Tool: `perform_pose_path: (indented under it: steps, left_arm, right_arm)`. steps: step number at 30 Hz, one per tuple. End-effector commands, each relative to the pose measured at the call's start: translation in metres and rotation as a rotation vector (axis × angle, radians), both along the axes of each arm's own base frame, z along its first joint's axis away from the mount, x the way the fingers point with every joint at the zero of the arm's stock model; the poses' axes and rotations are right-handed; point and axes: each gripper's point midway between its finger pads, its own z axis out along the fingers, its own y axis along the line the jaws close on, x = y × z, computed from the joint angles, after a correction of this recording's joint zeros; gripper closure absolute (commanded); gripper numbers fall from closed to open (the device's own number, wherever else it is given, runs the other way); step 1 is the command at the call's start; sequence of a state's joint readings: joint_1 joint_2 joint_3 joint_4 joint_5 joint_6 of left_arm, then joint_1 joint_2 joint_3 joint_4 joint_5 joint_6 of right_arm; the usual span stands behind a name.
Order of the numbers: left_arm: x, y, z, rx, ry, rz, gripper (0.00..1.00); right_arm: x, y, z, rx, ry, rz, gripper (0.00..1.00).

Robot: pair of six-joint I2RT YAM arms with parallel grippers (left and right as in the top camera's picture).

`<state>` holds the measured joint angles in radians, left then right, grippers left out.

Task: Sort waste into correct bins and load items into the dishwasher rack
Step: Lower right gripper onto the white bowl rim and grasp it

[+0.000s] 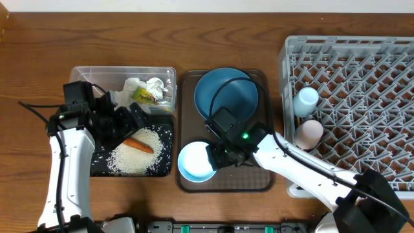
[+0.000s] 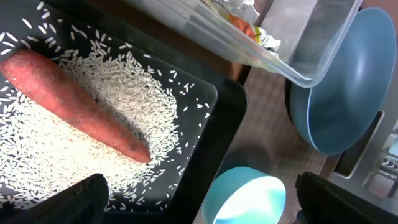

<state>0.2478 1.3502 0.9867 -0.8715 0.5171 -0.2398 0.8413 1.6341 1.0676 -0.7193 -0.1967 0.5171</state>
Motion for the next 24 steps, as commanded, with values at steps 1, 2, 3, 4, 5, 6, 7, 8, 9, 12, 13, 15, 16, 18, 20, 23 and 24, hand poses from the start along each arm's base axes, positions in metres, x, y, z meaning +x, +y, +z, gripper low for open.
perform_pose_path:
  steps: [1, 2, 3, 4, 5, 6, 7, 8, 9, 12, 13, 15, 16, 18, 20, 23, 24]
  left_arm:
    - [-0.002, 0.0, -0.002, -0.01, 0.011, 0.01, 0.01]
    - [-0.002, 0.0, -0.002, -0.01, 0.011, 0.01, 0.01]
    - [-0.002, 0.0, -0.002, -0.01, 0.011, 0.01, 0.01]
    - [-0.002, 0.0, -0.002, -0.01, 0.011, 0.01, 0.01]
    - [-0.002, 0.0, -0.002, -0.01, 0.011, 0.01, 0.01]
    - [-0.002, 0.0, -0.002, -0.01, 0.011, 0.01, 0.01]
    - [-0.002, 0.0, -0.002, -0.01, 0.011, 0.01, 0.01]
    - [-0.002, 0.0, -0.002, -0.01, 0.011, 0.011, 0.01]
    - [-0.002, 0.0, -0.002, -0.01, 0.011, 0.01, 0.01]
    - [-0.002, 0.0, -0.002, -0.01, 0.011, 0.01, 0.01]
    - [-0.002, 0.0, -0.002, -0.01, 0.011, 0.01, 0.01]
    - [-0.002, 0.0, -0.002, -0.01, 0.011, 0.01, 0.01]
    - [-0.002, 0.0, -0.002, -0.01, 0.011, 0.01, 0.01]
    - [-0.002, 0.0, -0.002, -0.01, 0.011, 0.01, 0.01]
    - [-0.002, 0.0, -0.002, -0.01, 0.011, 0.01, 0.01]
    - [-0.002, 0.0, -0.002, -0.01, 0.011, 0.01, 0.01]
    - [-0.002, 0.0, -0.002, -0.01, 0.011, 0.01, 0.01]
  right_arm:
    - [-0.003, -0.002, -0.009, -0.016, -0.002, -0.004, 0.31]
    - [-0.004, -0.001, -0.011, -0.012, -0.005, -0.001, 0.12]
    - [-0.005, 0.0, -0.012, -0.005, -0.007, 0.004, 0.01]
    - [-0.005, 0.002, -0.013, 0.002, -0.011, 0.005, 0.01]
    - [-0.005, 0.003, -0.013, 0.005, -0.011, -0.001, 0.01]
    - [-0.005, 0.005, -0.013, 0.011, -0.01, -0.013, 0.01]
    - [-0.005, 0.007, -0.013, 0.019, -0.013, -0.019, 0.01]
    - [-0.004, 0.009, -0.012, 0.026, -0.018, -0.019, 0.01]
    - [-0.004, 0.011, -0.012, 0.031, -0.022, -0.017, 0.01]
    - [-0.001, 0.015, -0.01, 0.049, -0.036, -0.019, 0.14]
    - [0.0, 0.016, -0.009, 0.054, -0.039, -0.019, 0.28]
    - [0.002, 0.018, -0.008, 0.063, -0.041, -0.032, 0.43]
    - [0.002, 0.019, -0.008, 0.064, -0.041, -0.037, 0.46]
    - [0.002, 0.018, -0.008, 0.064, -0.037, -0.055, 0.46]
    - [0.002, 0.018, -0.008, 0.064, -0.036, -0.058, 0.5]
    - [0.003, 0.018, -0.009, 0.061, -0.038, -0.06, 0.56]
    - [0.003, 0.018, -0.009, 0.061, -0.037, -0.062, 0.57]
